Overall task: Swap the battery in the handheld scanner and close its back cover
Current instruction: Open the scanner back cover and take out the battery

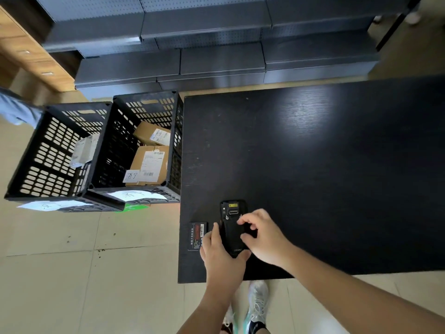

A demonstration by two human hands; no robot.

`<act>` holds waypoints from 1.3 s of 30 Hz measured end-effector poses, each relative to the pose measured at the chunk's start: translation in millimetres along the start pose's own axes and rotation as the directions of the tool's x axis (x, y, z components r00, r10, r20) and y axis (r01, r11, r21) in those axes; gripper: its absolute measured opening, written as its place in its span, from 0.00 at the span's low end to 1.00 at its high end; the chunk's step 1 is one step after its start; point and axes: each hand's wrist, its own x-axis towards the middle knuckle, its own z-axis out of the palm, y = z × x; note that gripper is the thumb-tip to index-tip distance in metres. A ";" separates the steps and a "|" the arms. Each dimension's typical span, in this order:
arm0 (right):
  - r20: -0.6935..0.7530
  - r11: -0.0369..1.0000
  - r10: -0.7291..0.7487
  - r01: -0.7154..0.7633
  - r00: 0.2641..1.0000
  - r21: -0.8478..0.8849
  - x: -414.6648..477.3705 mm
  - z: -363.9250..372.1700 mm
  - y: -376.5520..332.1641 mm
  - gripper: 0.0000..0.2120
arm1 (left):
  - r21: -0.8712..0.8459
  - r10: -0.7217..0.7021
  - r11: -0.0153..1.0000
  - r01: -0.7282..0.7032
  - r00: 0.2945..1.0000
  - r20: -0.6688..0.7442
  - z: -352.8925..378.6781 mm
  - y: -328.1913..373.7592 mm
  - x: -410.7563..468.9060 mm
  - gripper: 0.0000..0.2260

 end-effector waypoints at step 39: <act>-0.336 0.875 0.361 -0.192 0.870 0.444 -16.0 22.0 -27.1 0.13 | -0.159 0.161 0.977 -0.142 0.980 0.114 -16.2 -9.5 12.7 0.39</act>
